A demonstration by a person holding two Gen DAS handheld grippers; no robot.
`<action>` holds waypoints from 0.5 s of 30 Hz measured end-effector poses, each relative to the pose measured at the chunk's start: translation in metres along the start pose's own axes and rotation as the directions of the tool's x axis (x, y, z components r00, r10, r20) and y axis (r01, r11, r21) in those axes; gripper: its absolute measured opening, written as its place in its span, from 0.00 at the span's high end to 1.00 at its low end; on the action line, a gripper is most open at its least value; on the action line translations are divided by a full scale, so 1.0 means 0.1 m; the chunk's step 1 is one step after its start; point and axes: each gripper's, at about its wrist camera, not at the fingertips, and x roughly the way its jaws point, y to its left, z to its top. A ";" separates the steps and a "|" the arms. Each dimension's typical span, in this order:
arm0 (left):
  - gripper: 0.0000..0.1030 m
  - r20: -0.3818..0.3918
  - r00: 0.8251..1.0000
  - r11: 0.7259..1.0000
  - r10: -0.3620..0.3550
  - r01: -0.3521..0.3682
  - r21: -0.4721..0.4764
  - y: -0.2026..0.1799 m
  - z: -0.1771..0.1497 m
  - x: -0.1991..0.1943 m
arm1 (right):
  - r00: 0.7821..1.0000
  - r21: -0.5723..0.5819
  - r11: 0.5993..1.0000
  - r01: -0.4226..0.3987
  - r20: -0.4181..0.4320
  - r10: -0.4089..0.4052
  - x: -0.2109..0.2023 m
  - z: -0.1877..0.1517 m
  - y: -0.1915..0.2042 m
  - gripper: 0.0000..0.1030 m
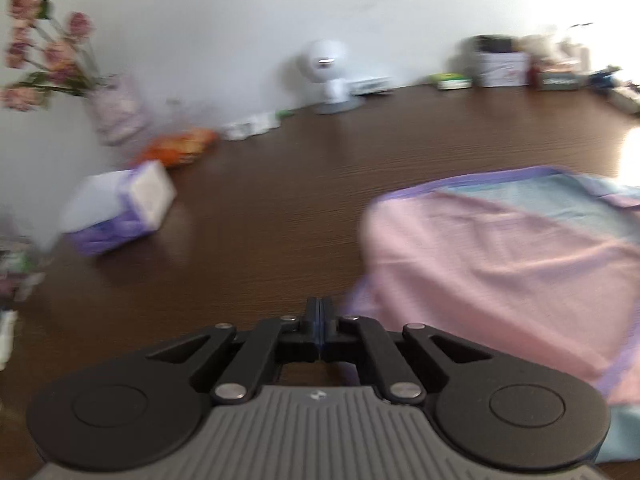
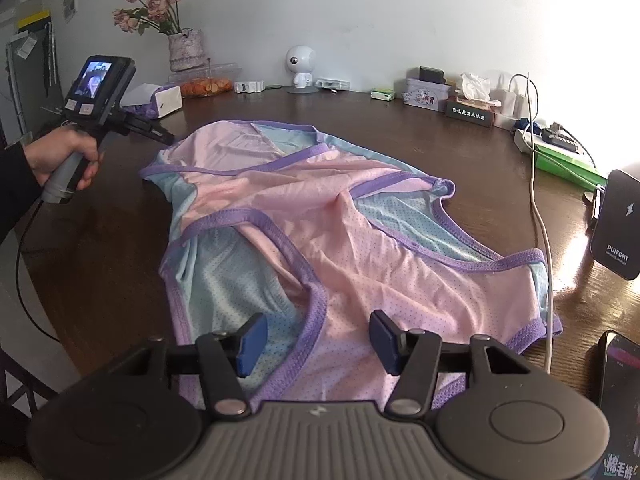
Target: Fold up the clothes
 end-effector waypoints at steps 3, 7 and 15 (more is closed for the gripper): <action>0.98 0.002 0.998 0.992 -0.063 0.063 -0.106 0.20 -0.01 -0.04 | 1.000 -0.007 1.000 -0.011 0.001 0.011 0.00 0.00 -0.01 0.43; 0.80 -0.010 0.974 0.965 -0.226 0.222 -0.139 0.20 0.15 0.02 | 1.000 -0.023 1.000 -0.016 -0.003 0.015 0.01 0.00 0.02 0.40; 1.00 0.031 0.981 0.981 -0.192 0.190 0.048 -0.15 0.13 0.04 | 1.000 -0.003 1.000 0.015 -0.003 -0.015 0.02 -0.01 0.03 0.38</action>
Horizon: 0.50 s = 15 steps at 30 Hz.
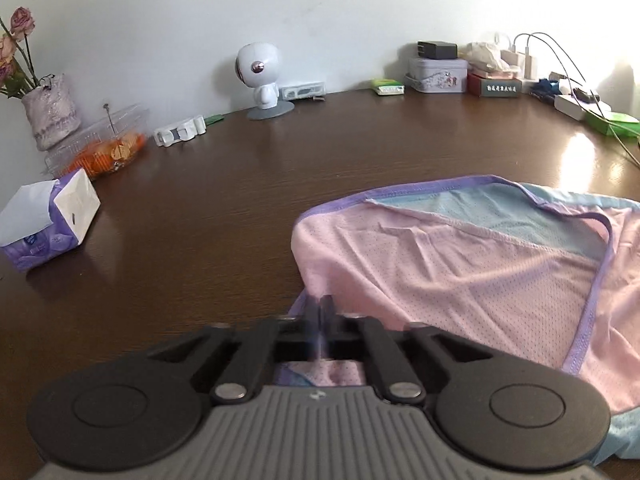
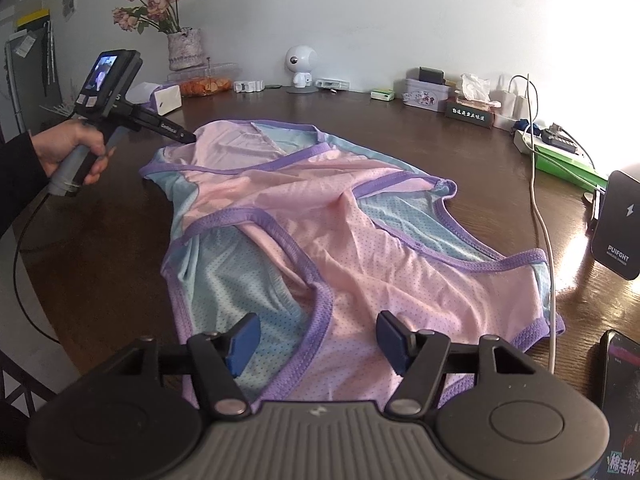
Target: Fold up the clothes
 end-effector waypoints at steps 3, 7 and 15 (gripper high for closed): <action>1.00 0.020 0.998 0.992 0.063 -0.061 -0.109 0.13 -0.13 -0.08 | 1.000 0.001 1.000 0.000 -0.004 0.000 0.00 0.00 -0.02 0.38; 0.99 -0.016 0.990 0.967 0.138 -0.139 -0.214 0.38 -0.35 -0.20 | 1.000 0.001 1.000 0.002 -0.009 -0.002 0.00 0.01 -0.04 0.38; 0.61 -0.014 0.995 0.980 0.094 -0.095 -0.173 0.48 -0.35 -0.31 | 1.000 0.000 1.000 0.004 -0.009 -0.004 0.00 0.02 -0.05 0.37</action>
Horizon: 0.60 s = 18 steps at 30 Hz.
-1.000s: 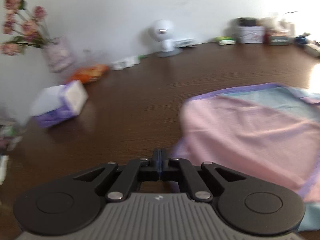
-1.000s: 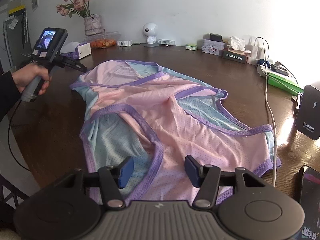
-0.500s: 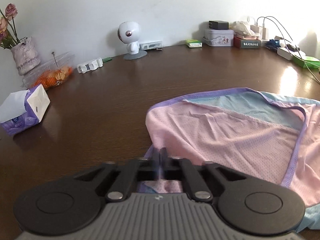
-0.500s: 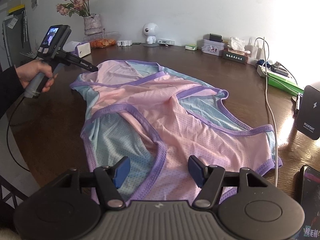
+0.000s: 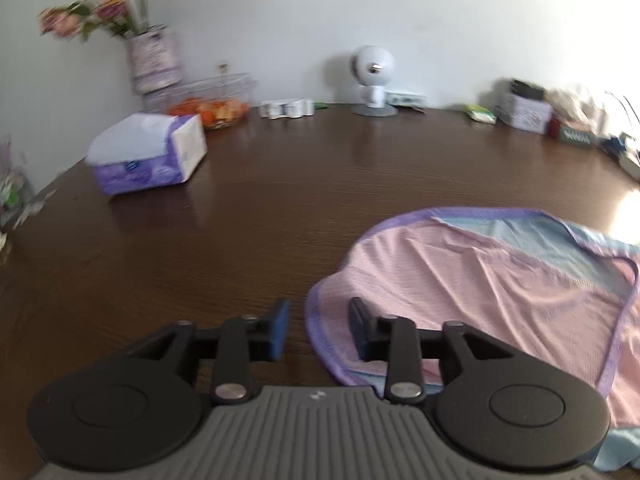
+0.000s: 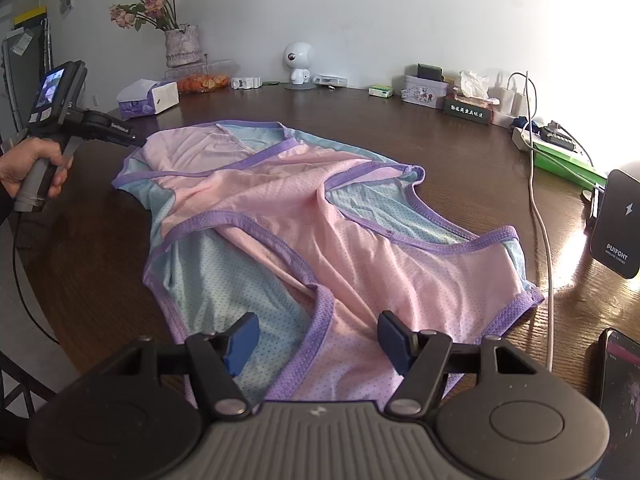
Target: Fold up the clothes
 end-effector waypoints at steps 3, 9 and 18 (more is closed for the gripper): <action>0.60 0.003 1.000 0.999 0.000 0.000 0.038 -0.06 0.01 0.10 | 1.000 0.001 1.000 0.003 0.000 -0.003 0.00 0.00 0.00 0.36; 0.95 -0.043 0.995 0.981 0.093 -0.084 0.176 -0.12 -0.15 -0.10 | 1.000 0.009 1.000 0.007 0.003 -0.007 -0.02 -0.03 -0.02 0.36; 0.51 -0.021 1.000 0.997 0.010 -0.008 0.076 0.02 0.17 0.02 | 1.000 -0.013 1.000 -0.017 -0.009 0.016 0.03 0.01 -0.06 0.26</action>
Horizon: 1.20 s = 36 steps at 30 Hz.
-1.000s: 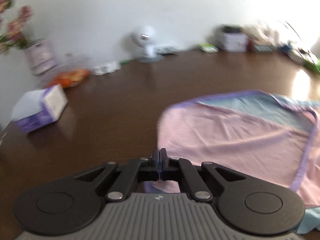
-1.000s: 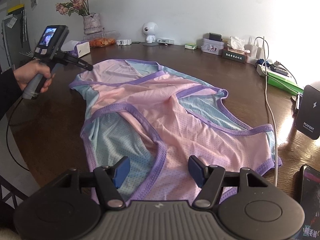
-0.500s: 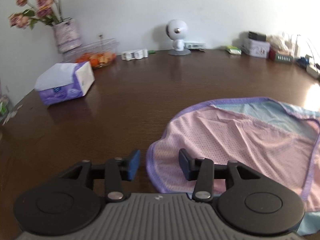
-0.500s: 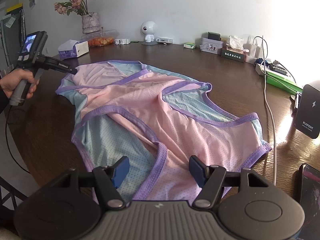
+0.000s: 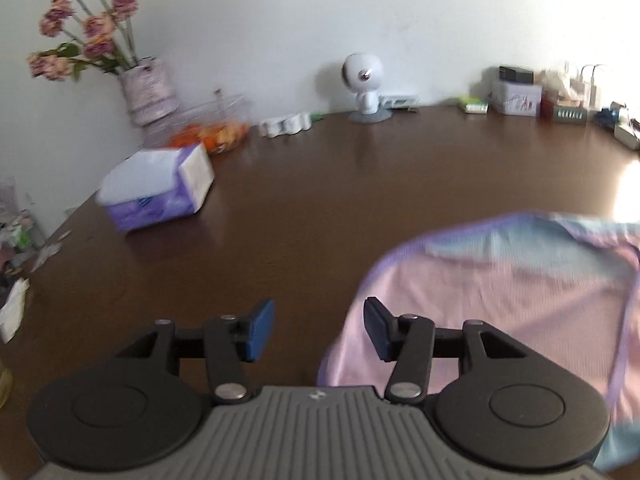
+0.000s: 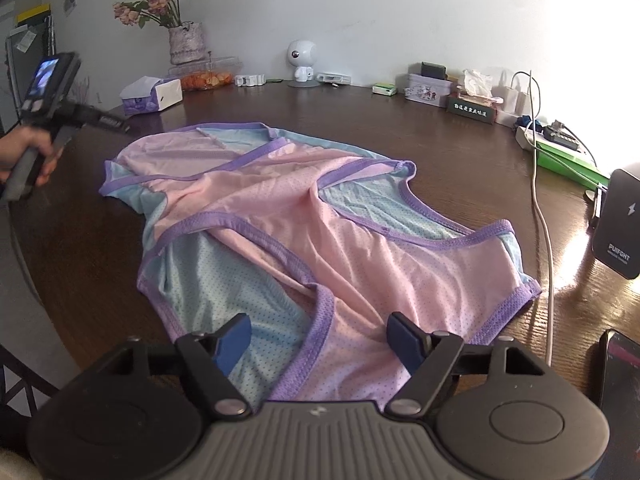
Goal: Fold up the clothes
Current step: 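Grasp the garment's trimmed edge with the right gripper while the left gripper releases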
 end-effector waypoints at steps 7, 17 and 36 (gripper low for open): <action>0.79 -0.007 0.999 0.989 -0.041 0.042 0.145 -0.28 0.08 0.24 | 1.000 0.009 1.000 0.009 -0.002 -0.009 0.06 0.06 -0.06 0.26; 0.93 0.030 0.982 0.975 0.188 -0.190 0.118 -0.31 0.15 0.50 | 0.997 0.065 0.998 -0.008 0.077 0.003 -0.05 0.15 -0.16 0.41; 0.72 -0.091 0.900 0.893 -0.426 0.434 0.118 -0.25 -0.78 -0.89 | 0.997 0.043 0.997 -0.057 0.049 0.055 -0.18 -0.17 -0.12 0.81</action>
